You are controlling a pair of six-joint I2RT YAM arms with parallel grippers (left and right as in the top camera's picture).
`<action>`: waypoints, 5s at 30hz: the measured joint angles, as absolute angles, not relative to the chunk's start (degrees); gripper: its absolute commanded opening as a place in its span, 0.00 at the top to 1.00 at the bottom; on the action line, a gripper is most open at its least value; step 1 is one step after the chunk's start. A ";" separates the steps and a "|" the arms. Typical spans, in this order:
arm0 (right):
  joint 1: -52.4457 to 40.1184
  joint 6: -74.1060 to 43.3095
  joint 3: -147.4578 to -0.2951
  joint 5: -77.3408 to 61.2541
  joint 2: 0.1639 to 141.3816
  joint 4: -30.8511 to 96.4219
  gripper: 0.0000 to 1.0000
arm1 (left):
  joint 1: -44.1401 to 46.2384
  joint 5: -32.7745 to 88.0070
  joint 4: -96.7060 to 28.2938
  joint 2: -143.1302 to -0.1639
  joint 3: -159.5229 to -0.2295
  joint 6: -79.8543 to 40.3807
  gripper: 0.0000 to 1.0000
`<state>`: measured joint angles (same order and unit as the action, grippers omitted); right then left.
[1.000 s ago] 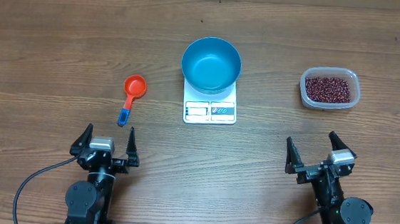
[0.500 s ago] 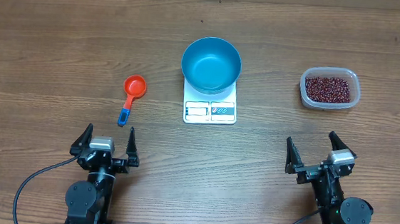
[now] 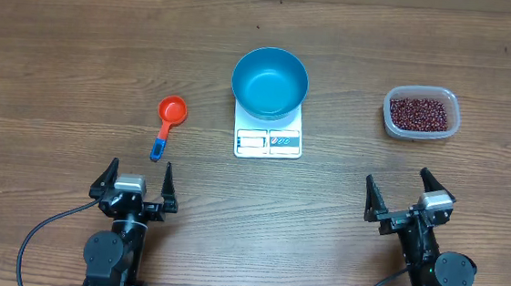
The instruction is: Scoop item into bowl and weigh 150g on scale
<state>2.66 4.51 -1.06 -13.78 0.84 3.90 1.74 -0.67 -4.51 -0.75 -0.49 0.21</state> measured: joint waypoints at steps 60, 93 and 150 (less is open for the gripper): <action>2.66 4.51 -1.06 -13.76 0.84 3.90 0.00 | 1.74 0.84 -12.51 -0.75 -7.25 0.19 0.01; 2.66 4.51 -1.06 -14.11 0.84 3.92 0.00 | 1.72 2.00 -40.77 -60.47 -63.46 0.21 0.00; 2.66 4.51 -1.06 -14.17 0.84 3.90 0.00 | -3.75 0.56 -49.63 -116.33 -87.24 6.22 0.00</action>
<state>2.66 4.51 -1.06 -14.17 0.84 3.90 -3.75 0.56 -49.63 -116.33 -87.24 6.22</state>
